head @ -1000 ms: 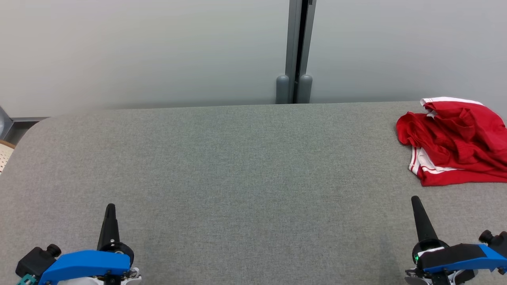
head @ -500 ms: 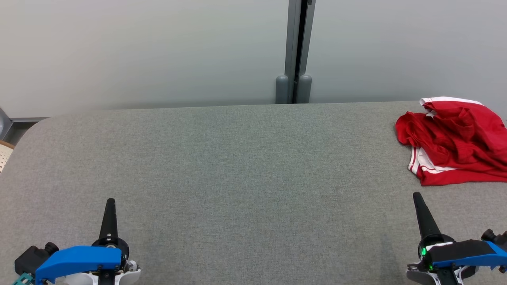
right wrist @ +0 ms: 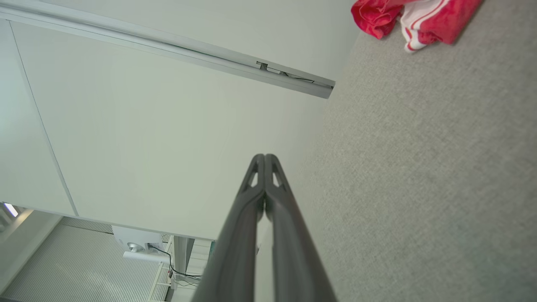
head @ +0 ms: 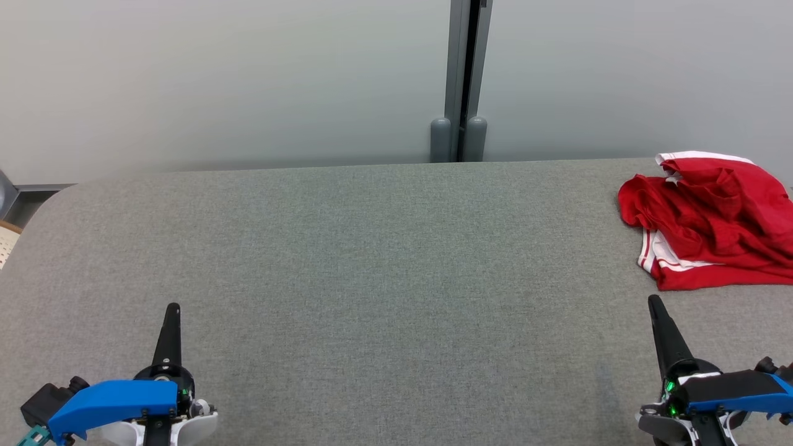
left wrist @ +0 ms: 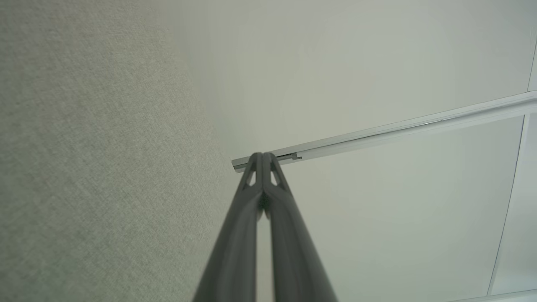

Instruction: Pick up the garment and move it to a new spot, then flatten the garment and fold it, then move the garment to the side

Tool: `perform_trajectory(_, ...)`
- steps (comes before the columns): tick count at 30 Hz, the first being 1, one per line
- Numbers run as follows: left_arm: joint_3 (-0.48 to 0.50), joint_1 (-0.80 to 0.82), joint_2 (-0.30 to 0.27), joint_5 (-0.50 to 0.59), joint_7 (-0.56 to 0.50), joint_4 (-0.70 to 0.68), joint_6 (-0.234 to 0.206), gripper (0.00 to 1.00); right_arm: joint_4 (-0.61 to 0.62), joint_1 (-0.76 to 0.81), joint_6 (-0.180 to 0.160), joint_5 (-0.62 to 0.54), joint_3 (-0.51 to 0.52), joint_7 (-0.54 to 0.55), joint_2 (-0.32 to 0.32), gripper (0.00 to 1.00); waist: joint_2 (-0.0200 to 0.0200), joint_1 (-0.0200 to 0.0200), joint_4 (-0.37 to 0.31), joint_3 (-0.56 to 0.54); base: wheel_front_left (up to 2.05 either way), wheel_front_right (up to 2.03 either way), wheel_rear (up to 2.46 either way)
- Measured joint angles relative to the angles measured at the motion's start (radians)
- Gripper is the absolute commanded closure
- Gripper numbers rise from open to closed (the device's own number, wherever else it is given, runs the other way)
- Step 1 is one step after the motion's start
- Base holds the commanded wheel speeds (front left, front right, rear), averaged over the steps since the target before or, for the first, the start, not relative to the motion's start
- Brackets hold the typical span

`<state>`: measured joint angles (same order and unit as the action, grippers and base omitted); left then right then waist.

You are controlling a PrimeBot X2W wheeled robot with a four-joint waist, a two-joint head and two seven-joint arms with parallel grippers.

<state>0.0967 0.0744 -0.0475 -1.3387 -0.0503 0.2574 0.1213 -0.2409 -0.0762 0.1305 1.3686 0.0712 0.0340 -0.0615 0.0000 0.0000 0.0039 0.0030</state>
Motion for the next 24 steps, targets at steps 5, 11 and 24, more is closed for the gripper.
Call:
perform_trajectory(5, 0.002, 0.004, 0.0, -0.044, -0.01, -0.001, 0.0, 1.0, 0.0, -0.002, 0.0, 0.041, 0.003, 0.01, 0.0, 1.0, 0.0, 0.0, -0.001, 0.0, 0.0, 0.0, 0.0)
perform_trajectory(11, 0.006, 0.01, 0.0, -0.093, -0.02, -0.004, 0.002, 1.0, -0.001, -0.007, 0.0, 0.088, 0.009, 0.023, 0.0, 1.0, 0.0, 0.0, -0.001, 0.0, 0.0, 0.0, 0.0)
perform_trajectory(24, 0.012, 0.02, -0.001, -0.193, -0.046, -0.007, 0.003, 1.0, -0.001, -0.018, 0.0, 0.18, 0.018, 0.046, 0.0, 1.0, 0.0, 0.0, -0.003, 0.0, 0.0, 0.0, 0.0)
